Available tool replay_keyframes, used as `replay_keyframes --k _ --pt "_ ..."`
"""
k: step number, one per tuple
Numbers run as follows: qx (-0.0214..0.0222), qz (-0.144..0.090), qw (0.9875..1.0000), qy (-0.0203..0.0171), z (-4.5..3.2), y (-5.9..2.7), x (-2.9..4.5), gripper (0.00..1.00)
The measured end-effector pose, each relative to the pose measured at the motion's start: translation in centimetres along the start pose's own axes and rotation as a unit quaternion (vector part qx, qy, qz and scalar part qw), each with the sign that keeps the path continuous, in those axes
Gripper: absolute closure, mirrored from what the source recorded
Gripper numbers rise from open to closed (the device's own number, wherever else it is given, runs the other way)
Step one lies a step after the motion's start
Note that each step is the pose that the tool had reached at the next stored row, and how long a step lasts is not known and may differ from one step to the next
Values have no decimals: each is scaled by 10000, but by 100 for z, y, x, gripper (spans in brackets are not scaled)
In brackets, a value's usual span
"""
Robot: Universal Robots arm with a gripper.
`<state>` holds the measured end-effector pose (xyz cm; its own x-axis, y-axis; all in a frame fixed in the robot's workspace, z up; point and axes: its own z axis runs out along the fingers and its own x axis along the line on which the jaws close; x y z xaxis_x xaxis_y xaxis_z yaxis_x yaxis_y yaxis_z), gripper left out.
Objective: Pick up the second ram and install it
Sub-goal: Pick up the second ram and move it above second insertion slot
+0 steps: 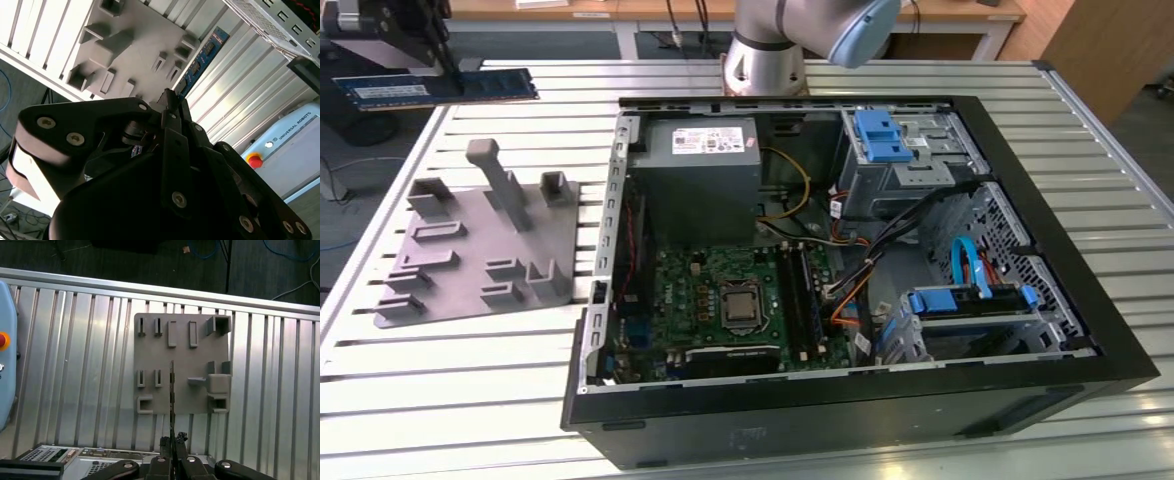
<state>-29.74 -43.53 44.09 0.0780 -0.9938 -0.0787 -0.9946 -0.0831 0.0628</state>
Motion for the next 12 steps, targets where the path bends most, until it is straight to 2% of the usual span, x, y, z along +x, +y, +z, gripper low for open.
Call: replay_keyframes --k 12 --pt "-4 1 10000 0 -21 -324 25 86"
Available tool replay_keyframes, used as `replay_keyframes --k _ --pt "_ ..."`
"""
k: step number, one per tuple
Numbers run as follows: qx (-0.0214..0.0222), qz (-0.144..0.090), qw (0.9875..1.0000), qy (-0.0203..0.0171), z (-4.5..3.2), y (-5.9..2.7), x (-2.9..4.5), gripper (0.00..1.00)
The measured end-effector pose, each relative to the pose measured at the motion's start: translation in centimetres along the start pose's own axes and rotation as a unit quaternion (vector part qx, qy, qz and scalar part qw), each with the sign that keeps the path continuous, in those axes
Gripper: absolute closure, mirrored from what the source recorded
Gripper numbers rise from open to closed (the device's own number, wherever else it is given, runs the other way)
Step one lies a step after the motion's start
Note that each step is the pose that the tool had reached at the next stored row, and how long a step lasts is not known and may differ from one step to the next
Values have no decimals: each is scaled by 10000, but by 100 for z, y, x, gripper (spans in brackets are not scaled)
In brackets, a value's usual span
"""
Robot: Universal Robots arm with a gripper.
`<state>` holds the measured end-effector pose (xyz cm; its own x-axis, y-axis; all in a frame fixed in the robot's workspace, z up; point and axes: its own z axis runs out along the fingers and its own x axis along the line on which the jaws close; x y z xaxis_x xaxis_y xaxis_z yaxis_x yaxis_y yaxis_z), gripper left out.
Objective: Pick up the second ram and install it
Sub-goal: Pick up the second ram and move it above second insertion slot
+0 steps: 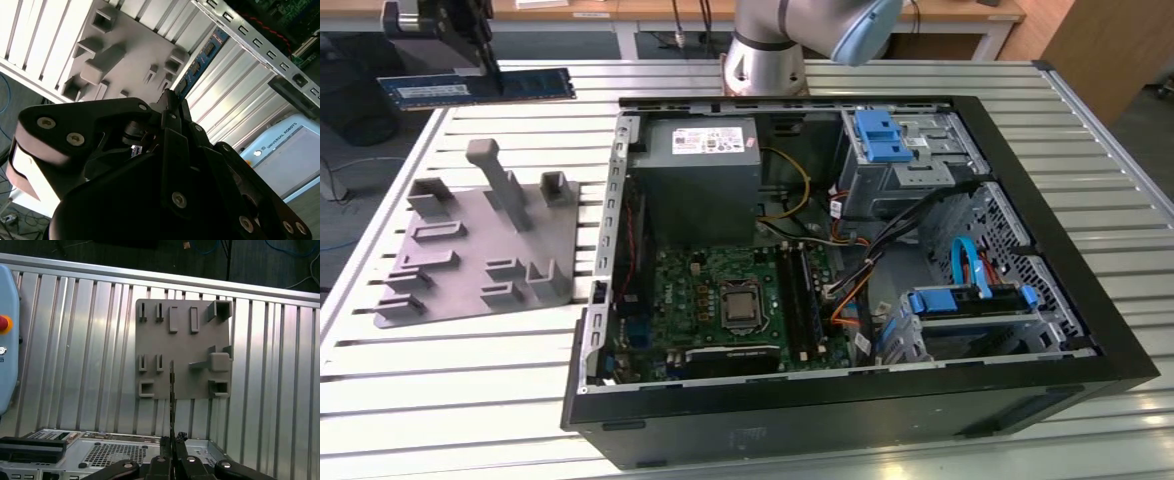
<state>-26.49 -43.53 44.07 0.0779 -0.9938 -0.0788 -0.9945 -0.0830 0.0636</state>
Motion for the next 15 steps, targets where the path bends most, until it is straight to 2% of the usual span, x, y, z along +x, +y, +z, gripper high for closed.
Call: replay_keyframes --k 15 --pt "-3 0 10000 0 -25 -383 30 86"
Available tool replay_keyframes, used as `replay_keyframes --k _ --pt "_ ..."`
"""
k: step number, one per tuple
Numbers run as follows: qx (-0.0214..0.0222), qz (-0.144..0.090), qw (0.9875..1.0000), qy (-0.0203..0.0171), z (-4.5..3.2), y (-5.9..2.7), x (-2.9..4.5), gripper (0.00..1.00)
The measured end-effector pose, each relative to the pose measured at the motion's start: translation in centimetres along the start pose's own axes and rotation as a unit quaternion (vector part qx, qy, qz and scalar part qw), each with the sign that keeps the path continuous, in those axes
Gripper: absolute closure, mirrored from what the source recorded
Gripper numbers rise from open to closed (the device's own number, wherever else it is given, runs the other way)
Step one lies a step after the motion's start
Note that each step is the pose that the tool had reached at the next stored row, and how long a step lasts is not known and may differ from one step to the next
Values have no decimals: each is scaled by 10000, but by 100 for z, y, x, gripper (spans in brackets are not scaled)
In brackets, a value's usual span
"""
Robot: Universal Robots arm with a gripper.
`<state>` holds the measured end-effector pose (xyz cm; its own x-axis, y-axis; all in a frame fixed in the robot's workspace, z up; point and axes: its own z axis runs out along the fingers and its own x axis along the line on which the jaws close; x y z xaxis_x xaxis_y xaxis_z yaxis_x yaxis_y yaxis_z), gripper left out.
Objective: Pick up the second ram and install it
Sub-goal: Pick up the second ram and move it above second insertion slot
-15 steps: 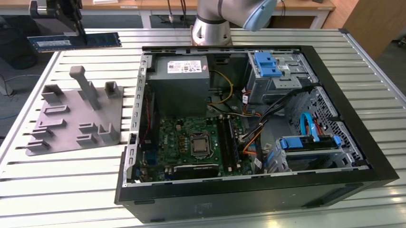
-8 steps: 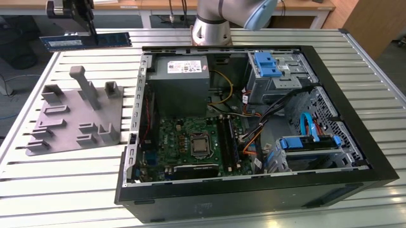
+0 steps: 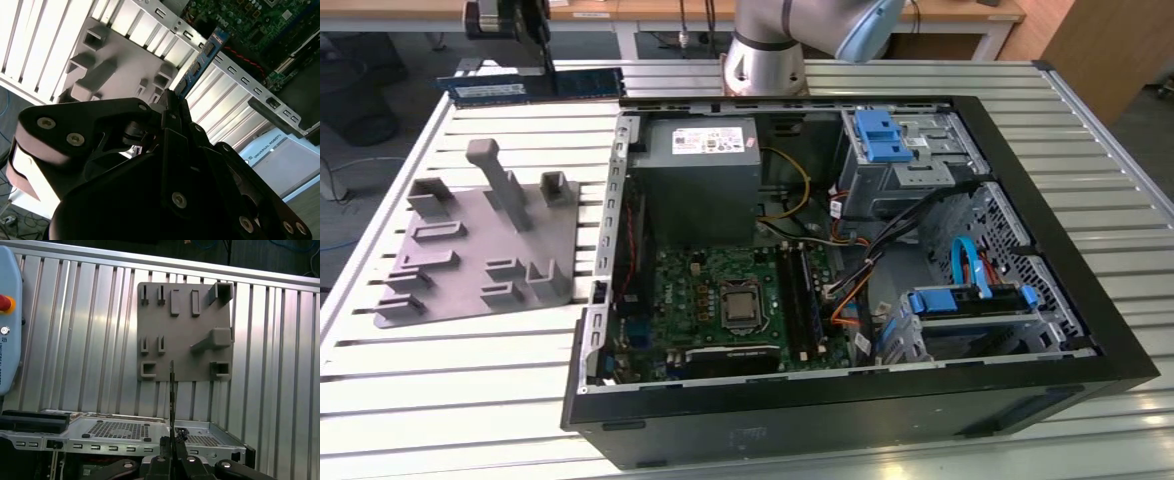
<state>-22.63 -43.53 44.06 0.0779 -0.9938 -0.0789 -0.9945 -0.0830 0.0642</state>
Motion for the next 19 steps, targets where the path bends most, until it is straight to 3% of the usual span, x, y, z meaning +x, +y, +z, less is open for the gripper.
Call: replay_keyframes --k 19 --pt "-7 0 10000 0 -38 -542 42 86"
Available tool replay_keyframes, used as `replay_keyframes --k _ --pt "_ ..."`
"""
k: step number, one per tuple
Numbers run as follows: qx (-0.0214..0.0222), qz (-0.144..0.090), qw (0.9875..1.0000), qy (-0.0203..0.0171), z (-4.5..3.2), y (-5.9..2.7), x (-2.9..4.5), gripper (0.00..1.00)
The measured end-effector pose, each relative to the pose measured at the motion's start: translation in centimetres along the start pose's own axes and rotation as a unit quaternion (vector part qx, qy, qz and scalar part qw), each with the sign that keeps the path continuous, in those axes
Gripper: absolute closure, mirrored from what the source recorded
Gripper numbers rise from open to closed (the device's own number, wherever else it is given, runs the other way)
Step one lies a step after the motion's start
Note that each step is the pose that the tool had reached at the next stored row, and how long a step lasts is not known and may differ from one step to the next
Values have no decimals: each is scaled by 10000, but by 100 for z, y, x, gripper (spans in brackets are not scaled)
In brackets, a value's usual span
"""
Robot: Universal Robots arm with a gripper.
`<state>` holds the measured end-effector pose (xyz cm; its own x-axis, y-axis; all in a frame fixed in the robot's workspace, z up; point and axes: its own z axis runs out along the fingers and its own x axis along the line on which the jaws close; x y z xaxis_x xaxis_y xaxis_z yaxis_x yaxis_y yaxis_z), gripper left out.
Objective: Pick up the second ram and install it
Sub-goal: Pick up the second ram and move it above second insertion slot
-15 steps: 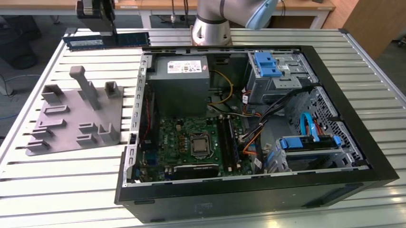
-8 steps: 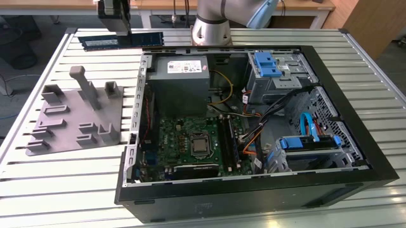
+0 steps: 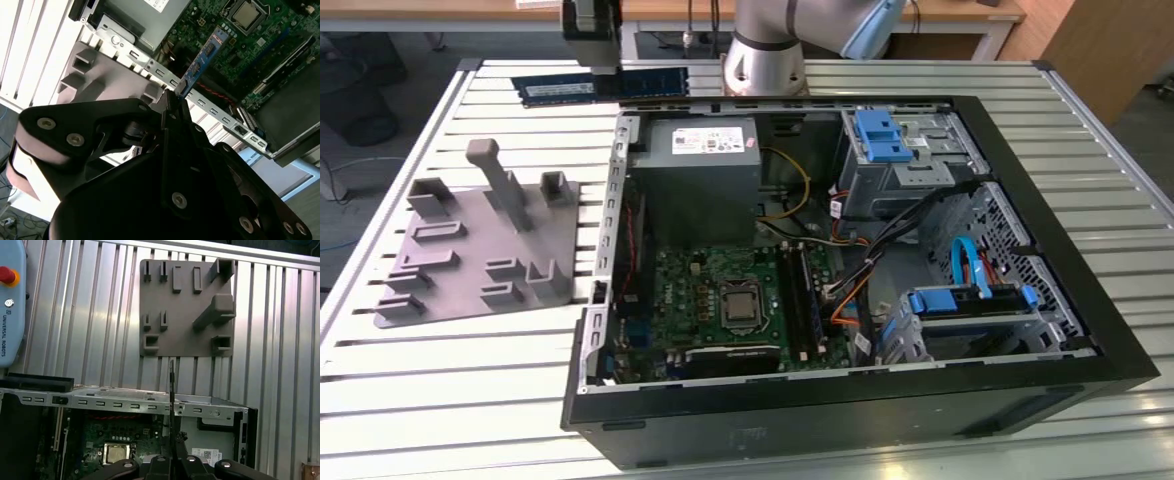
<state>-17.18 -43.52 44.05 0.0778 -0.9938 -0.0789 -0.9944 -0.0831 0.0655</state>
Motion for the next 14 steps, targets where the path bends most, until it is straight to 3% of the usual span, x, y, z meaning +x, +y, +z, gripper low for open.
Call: replay_keyframes --k 14 --pt "-4 1 10000 -1 -25 -358 28 86"
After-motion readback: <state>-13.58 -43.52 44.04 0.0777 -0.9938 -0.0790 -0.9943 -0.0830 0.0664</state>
